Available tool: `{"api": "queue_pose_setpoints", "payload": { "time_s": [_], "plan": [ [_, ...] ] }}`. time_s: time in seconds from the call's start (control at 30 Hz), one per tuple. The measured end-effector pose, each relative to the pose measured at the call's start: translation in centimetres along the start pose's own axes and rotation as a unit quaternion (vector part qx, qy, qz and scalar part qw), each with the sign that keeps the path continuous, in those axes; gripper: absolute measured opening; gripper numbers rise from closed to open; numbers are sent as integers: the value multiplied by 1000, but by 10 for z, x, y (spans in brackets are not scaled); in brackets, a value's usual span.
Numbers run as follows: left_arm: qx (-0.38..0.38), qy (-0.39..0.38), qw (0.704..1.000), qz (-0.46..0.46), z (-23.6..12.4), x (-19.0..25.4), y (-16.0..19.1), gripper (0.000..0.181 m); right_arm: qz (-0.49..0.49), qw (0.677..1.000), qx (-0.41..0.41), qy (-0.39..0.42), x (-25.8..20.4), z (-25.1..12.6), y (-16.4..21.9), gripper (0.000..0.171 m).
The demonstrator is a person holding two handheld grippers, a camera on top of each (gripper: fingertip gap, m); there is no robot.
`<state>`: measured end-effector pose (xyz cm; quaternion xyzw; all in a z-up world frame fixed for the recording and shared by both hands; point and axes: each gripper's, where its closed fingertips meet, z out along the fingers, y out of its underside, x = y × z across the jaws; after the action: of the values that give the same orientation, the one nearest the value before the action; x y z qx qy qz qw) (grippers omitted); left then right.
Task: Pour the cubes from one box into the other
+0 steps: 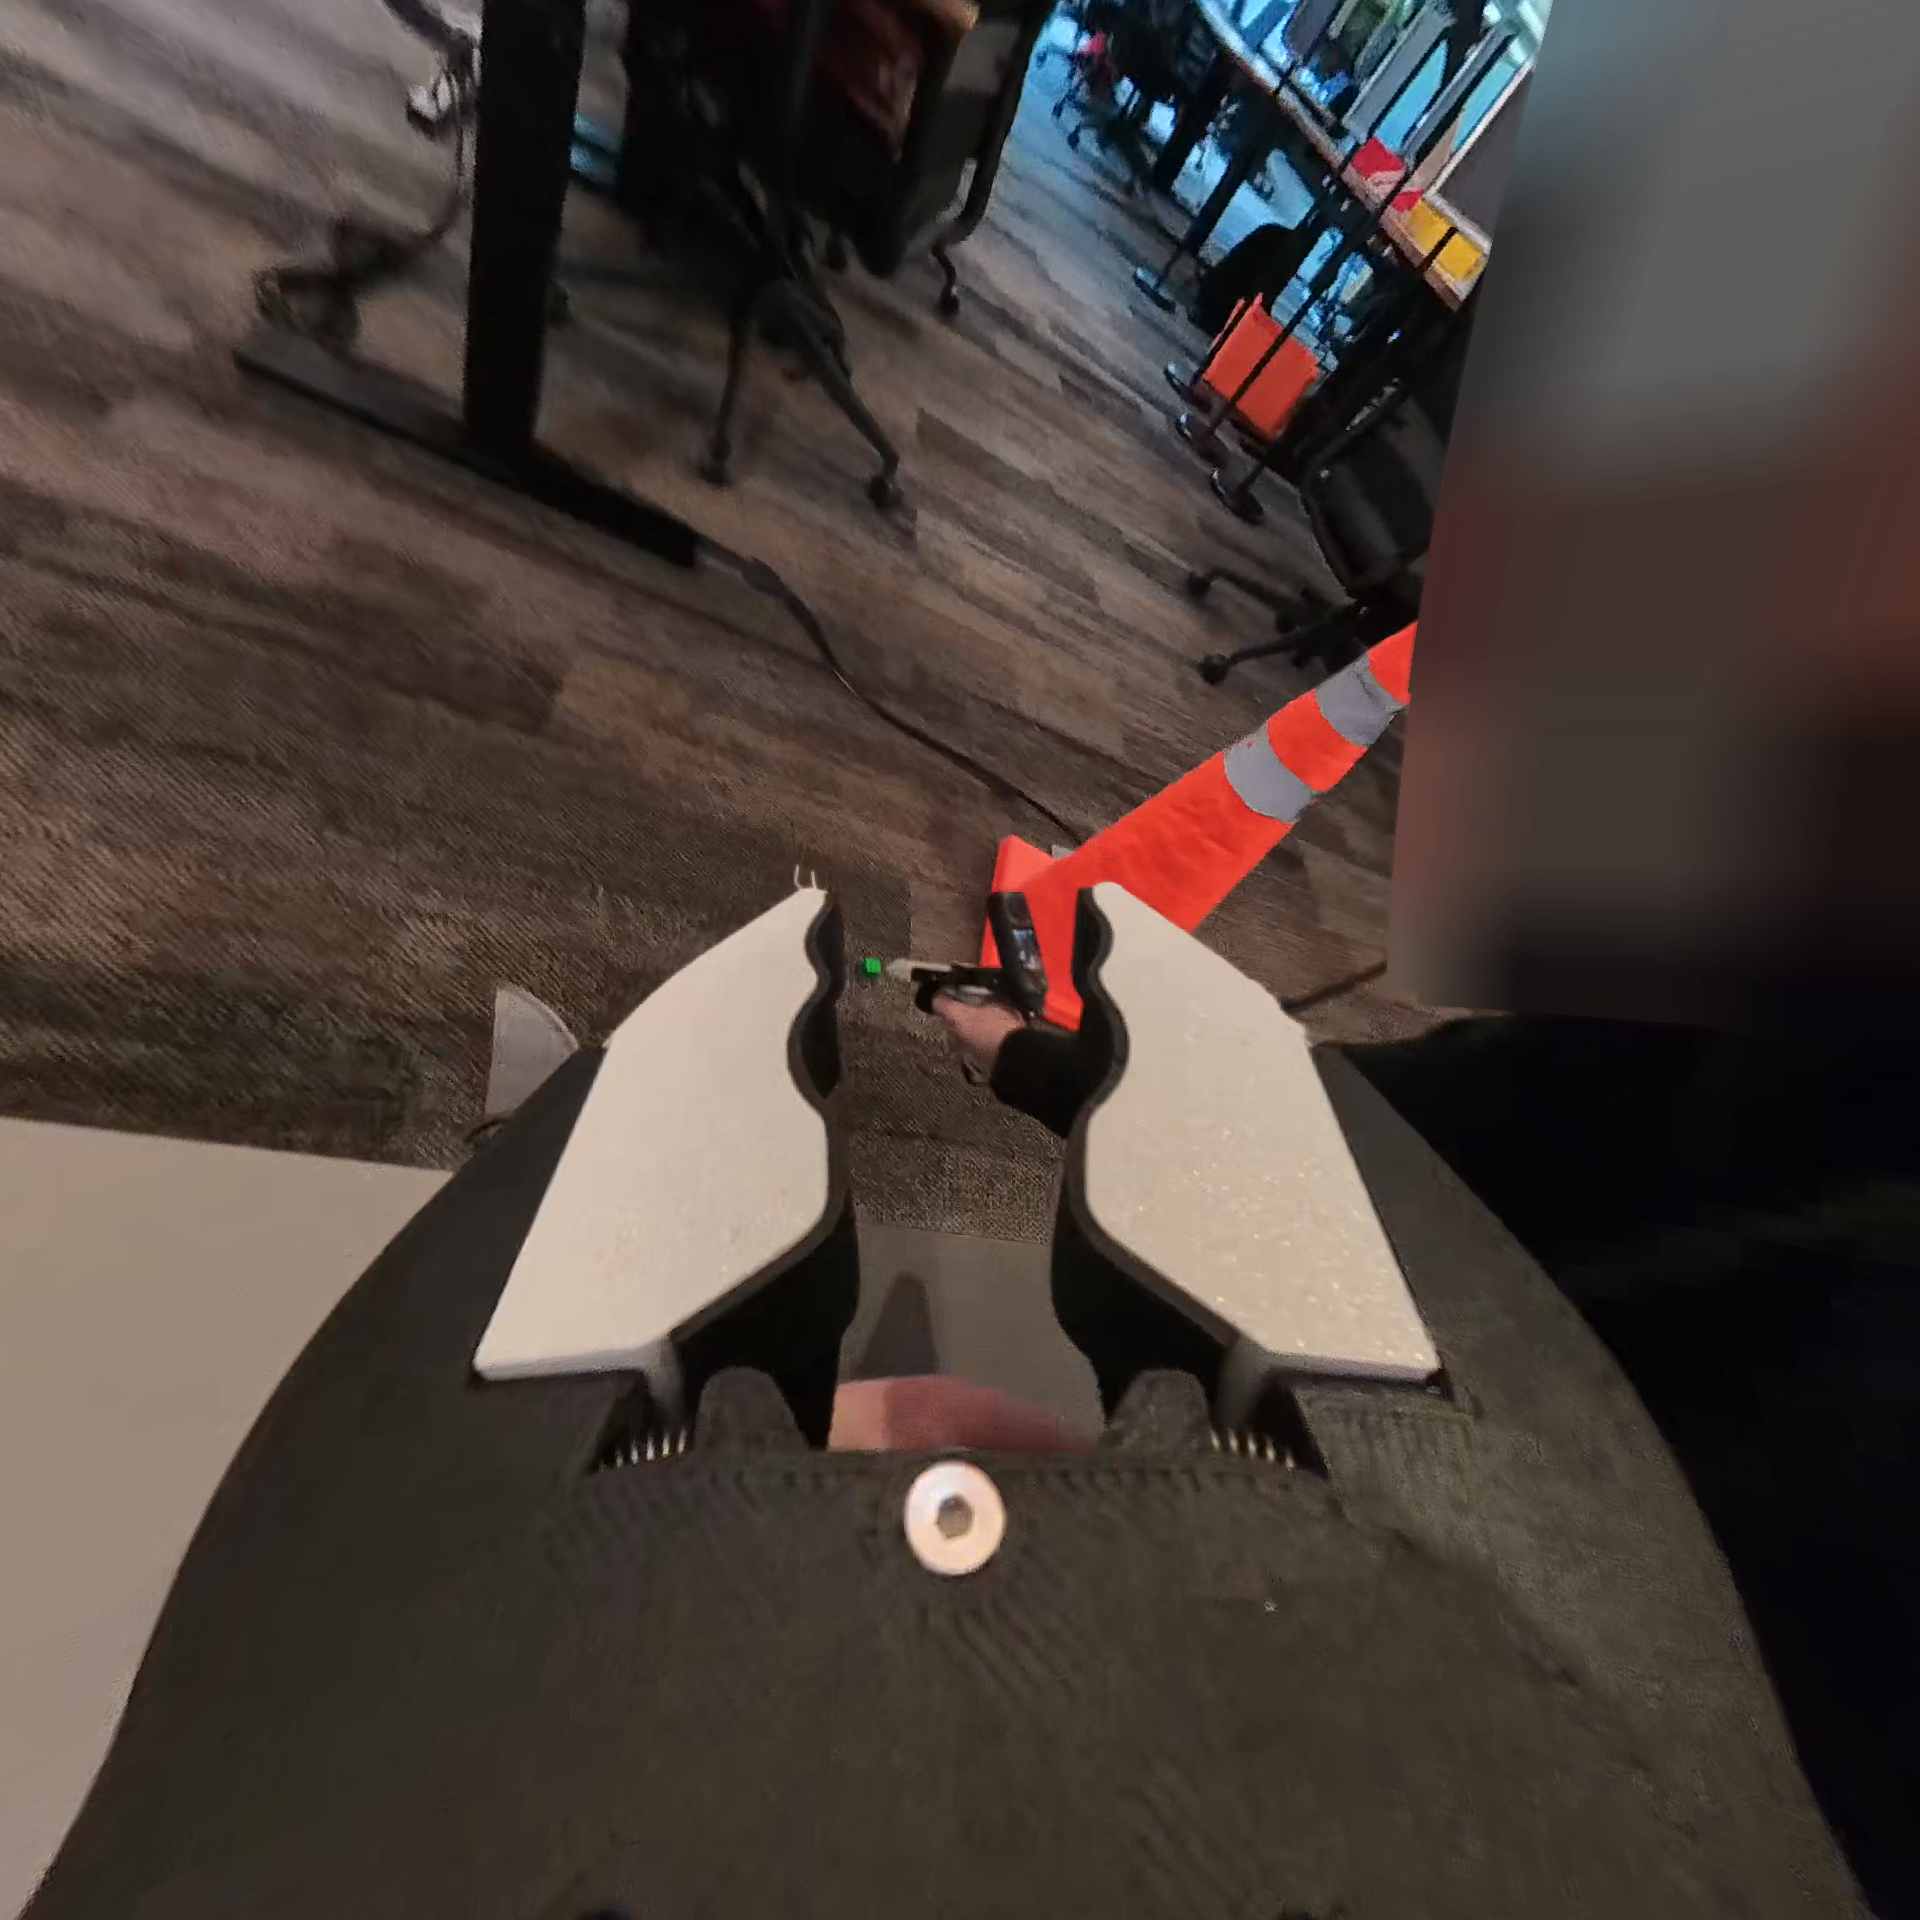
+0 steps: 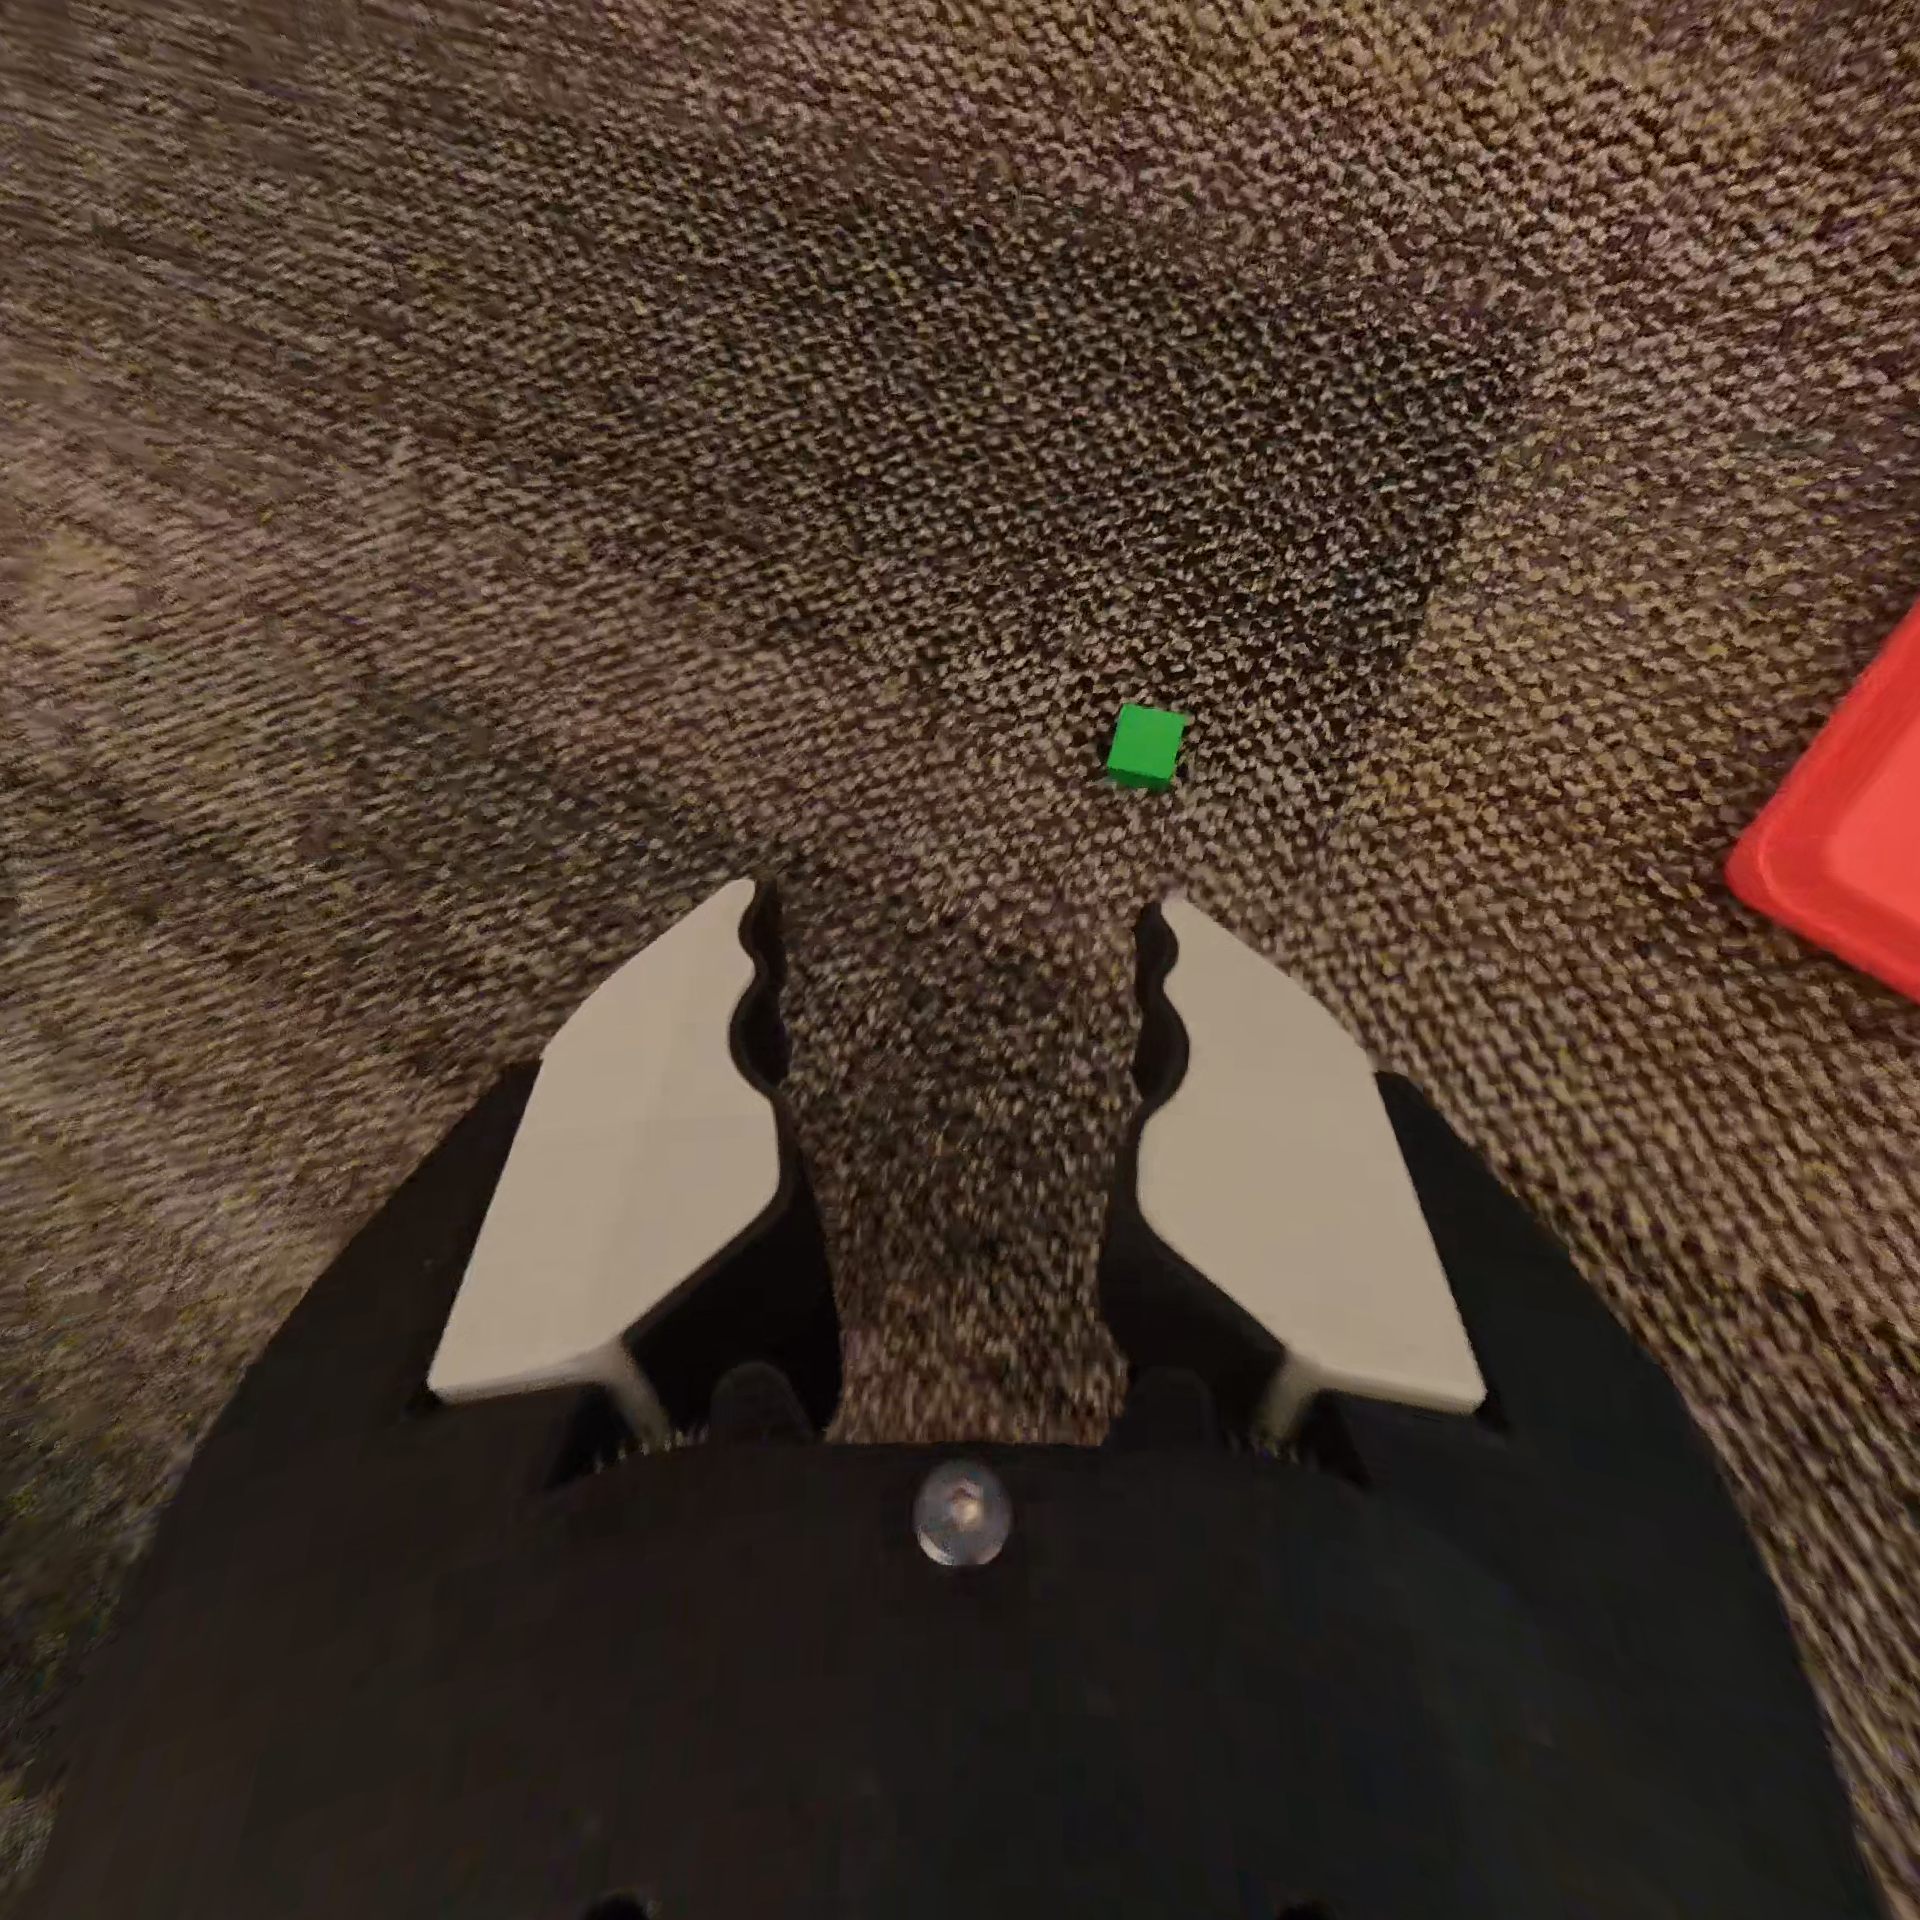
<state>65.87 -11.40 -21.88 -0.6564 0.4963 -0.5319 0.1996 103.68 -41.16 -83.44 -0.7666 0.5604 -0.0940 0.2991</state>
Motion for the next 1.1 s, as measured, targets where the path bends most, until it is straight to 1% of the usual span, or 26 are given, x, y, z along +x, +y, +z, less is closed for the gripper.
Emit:
{"api": "queue_pose_setpoints", "payload": {
  "time_s": [0.13, 0.2, 0.3, 0.33, 0.37, 0.4, 0.43, 0.47, 0.53, 0.57, 0.6, 0.73, 0.8, 0.87, 0.97, 1.03, 1.1],
  "plan": [
    [-39, -14, 999, -6, 8, -4, 9, 38, -1, 999, -20, 34, 28, 58, 0, 59],
    [-61, -21, 998, -17, 11, -8, 14, 38, -4, 998, -35, 60, 42, 79, -2, 48],
    [-82, -33, 996, -27, 15, -13, 19, 39, -3, 995, -73, 72, 50, 106, 5, 38],
    [-86, -38, 995, -29, 15, -15, 20, 38, -3, 994, -83, 74, 51, 114, 9, 38],
    [-90, -44, 994, -31, 16, -17, 21, 37, -6, 992, -94, 81, 54, 120, 12, 38],
    [-93, -47, 994, -34, 17, -18, 22, 37, -13, 990, -105, 95, 58, 124, 15, 33],
    [-95, -53, 993, -37, 17, -20, 22, 36, -18, 988, -112, 105, 60, 129, 17, 23],
    [-98, -57, 993, -39, 17, -21, 23, 36, -23, 987, -121, 107, 60, 132, 19, 19],
    [-100, -63, 992, -42, 18, -23, 23, 36, -21, 987, -125, 102, 61, 136, 18, 18],
    [-100, -64, 992, -40, 18, -23, 23, 36, -20, 987, -126, 97, 61, 137, 16, 12],
    [-100, -65, 992, -40, 18, -23, 23, 36, -21, 988, -126, 88, 59, 137, 14, 18],
    [-94, -69, 992, -37, 17, -23, 22, 37, -21, 997, -61, 33, 30, 123, -18, 17],
    [-86, -68, 993, -33, 16, -22, 20, 41, -19, 1000, -15, -4, 0, 107, -46, 18],
    [-76, -60, 995, -27, 15, -20, 18, 44, -32, 998, 25, -37, -38, 84, -80, 18],
    [-49, -48, 997, -19, 11, -15, 11, 48, -76, 989, 87, -94, -111, 35, -134, 18],
    [-36, -43, 998, -16, 9, -13, 8, 51, -90, 978, 124, -140, -162, -7, -166, 17],
    [-27, -27, 999, -9, 7, -8, 6, 50, -114, 968, 153, -165, -205, -54, -192, 17]
  ]
}}
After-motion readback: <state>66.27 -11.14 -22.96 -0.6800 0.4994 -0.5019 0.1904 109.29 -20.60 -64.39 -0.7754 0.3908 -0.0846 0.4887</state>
